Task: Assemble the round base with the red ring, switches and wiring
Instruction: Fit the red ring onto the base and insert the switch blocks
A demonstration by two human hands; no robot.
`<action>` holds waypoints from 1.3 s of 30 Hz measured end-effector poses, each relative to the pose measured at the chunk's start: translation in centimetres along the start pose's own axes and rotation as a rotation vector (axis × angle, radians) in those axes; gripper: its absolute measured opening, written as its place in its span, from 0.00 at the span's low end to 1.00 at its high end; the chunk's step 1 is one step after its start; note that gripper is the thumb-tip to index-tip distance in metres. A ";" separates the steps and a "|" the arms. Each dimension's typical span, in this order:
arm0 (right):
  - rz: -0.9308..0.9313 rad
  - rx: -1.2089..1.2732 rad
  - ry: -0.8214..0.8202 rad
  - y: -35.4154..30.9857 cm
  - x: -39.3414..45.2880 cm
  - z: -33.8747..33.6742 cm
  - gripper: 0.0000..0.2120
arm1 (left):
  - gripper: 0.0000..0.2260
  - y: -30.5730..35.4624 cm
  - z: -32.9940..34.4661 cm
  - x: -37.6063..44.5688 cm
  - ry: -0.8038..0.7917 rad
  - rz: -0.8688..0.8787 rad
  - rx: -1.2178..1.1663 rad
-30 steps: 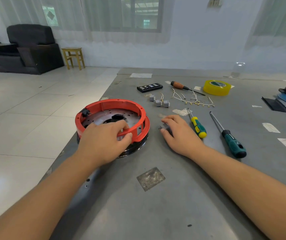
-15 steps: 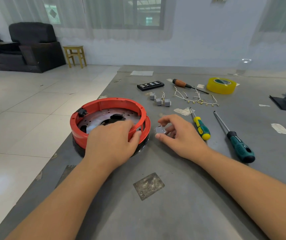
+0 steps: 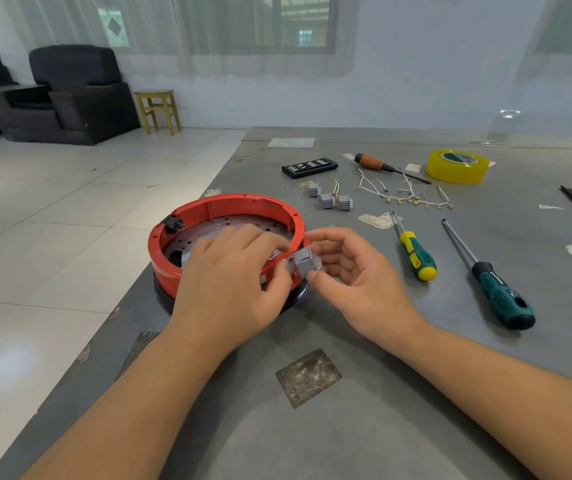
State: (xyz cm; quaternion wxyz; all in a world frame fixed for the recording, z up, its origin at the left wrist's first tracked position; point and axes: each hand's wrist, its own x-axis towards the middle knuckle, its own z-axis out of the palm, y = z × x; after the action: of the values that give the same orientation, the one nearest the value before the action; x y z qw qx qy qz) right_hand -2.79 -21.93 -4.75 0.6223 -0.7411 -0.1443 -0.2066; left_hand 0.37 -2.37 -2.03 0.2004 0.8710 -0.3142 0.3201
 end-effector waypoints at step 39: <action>0.028 -0.107 0.019 -0.7 -0.2 -0.4 0.17 | 0.12 0.1 -0.1 -0.6 -0.104 -0.114 0.092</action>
State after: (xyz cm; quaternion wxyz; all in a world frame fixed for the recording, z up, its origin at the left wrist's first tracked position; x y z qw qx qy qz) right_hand -3.39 -22.16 -4.21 0.5861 -0.7732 -0.1169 -0.2122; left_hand -0.13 -2.14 -2.35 0.1612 0.9113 -0.2591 0.2765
